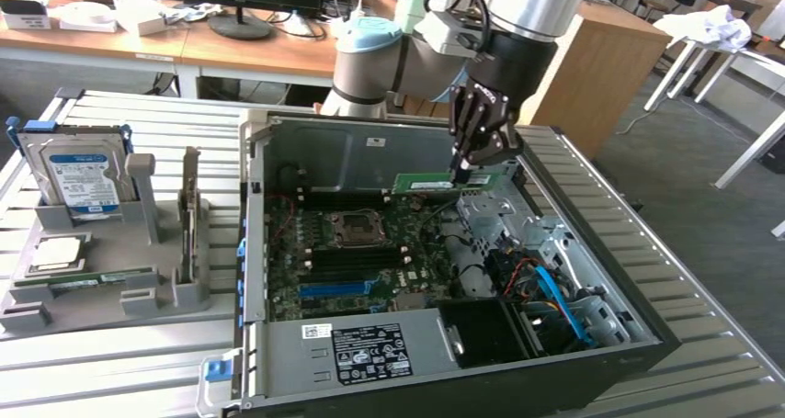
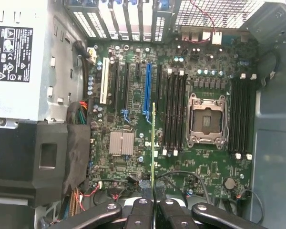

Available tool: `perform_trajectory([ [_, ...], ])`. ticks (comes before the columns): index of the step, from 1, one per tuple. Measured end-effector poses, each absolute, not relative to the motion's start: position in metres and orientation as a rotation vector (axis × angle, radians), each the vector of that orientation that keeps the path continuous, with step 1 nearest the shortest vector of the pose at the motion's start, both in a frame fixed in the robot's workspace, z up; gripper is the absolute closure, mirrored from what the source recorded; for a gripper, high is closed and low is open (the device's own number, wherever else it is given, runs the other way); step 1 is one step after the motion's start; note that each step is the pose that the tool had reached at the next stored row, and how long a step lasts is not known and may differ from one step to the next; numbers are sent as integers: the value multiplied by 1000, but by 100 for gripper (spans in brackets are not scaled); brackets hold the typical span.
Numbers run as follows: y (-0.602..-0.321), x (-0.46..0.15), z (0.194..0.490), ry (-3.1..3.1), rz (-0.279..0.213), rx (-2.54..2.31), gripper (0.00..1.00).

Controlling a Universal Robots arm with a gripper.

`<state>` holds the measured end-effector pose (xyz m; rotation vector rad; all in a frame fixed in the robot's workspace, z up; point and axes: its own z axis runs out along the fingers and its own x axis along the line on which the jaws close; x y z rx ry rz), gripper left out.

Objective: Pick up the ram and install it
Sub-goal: 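Insert the ram into the slot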

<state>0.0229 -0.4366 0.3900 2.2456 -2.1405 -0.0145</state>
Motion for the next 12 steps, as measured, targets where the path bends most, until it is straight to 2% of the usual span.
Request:
perform_trajectory([
  [12,-437,21,385,-2139,-13,2245,87],
])
